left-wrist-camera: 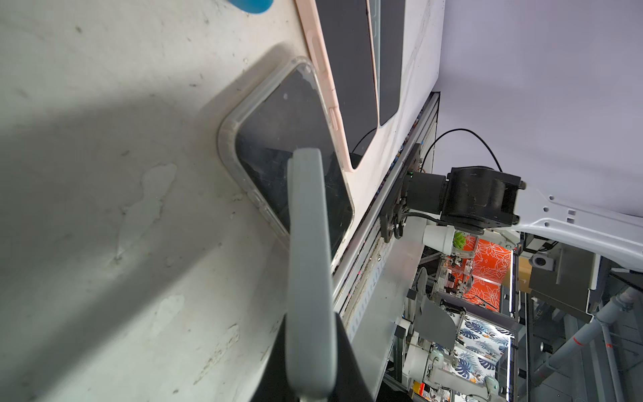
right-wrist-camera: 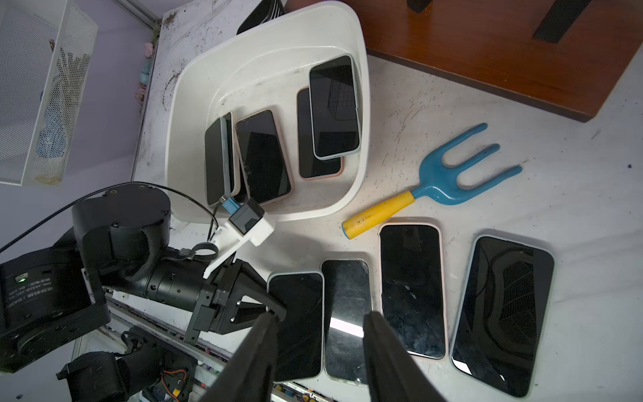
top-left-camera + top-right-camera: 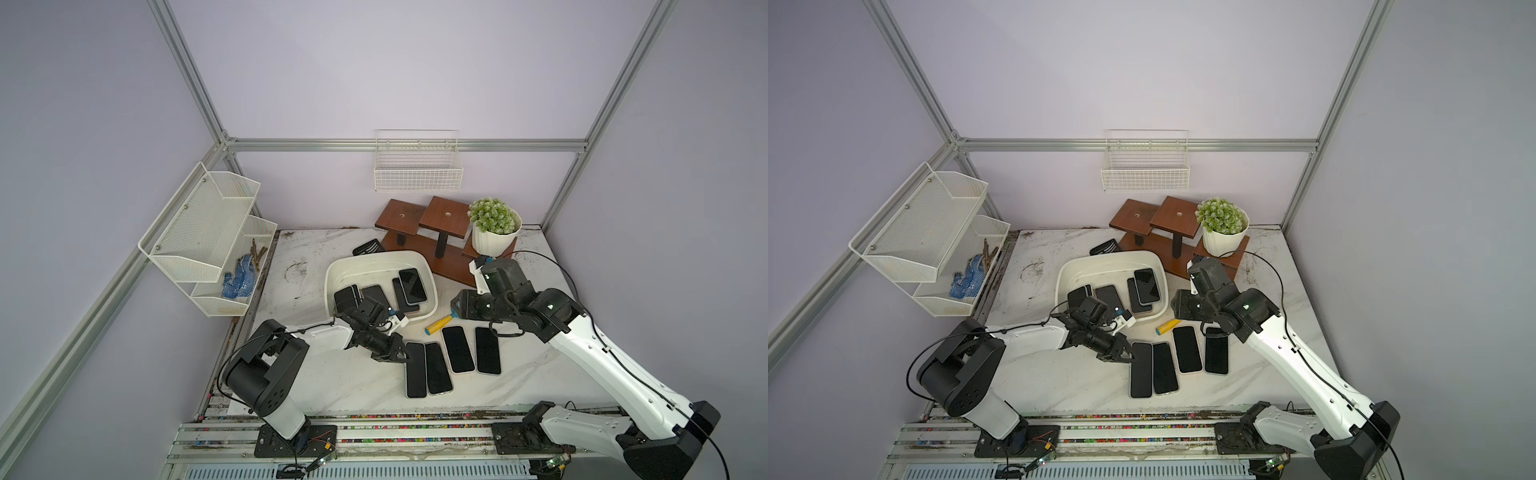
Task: Take the phone out of the storage box
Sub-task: Place the phone at the center of the board.
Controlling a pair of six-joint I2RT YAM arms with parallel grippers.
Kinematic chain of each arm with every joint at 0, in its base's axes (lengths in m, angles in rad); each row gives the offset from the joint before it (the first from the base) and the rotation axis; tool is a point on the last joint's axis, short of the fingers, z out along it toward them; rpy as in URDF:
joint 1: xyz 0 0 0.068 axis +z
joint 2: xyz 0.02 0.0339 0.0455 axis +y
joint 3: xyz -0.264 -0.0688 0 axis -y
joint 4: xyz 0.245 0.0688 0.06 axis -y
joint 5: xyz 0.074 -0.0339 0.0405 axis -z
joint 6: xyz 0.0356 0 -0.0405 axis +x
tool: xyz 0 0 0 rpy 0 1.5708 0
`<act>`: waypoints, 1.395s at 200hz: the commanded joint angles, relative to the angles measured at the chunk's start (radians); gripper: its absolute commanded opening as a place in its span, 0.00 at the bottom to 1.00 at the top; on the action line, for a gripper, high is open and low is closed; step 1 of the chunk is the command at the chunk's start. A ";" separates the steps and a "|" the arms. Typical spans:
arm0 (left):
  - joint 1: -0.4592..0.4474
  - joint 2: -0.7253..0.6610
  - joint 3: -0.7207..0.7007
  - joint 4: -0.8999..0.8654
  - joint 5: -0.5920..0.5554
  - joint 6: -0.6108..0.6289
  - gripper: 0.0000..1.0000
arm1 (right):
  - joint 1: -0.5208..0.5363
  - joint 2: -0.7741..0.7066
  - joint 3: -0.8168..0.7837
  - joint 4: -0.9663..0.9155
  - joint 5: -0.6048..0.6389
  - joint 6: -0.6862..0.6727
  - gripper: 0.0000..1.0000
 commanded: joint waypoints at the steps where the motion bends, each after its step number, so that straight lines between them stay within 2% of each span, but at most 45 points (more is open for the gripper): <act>1: 0.034 -0.021 -0.049 -0.044 -0.188 -0.057 0.00 | -0.009 -0.015 -0.014 -0.012 0.010 -0.005 0.46; 54: 0.062 -0.072 -0.101 -0.044 -0.223 -0.072 0.00 | -0.010 -0.009 -0.011 -0.010 0.002 -0.009 0.46; 89: 0.066 -0.037 -0.082 -0.038 -0.213 -0.074 0.00 | -0.012 -0.010 -0.011 -0.011 0.002 -0.011 0.47; 180: 0.070 -0.008 -0.062 -0.084 -0.262 -0.068 0.00 | -0.011 -0.017 -0.012 -0.016 0.015 -0.005 0.64; 204: 0.079 -0.020 -0.072 -0.108 -0.278 -0.061 0.00 | -0.012 -0.009 -0.011 -0.012 0.012 -0.003 0.64; 206: 0.080 -0.022 -0.073 -0.110 -0.279 -0.062 0.00 | -0.012 -0.008 -0.011 -0.013 0.012 -0.003 0.68; 211: 0.080 -0.027 -0.077 -0.113 -0.283 -0.062 0.00 | -0.012 -0.007 -0.011 -0.010 0.013 -0.003 0.70; 279: 0.098 -0.037 -0.103 -0.113 -0.290 -0.060 0.00 | -0.011 0.016 0.000 0.002 0.008 -0.005 0.79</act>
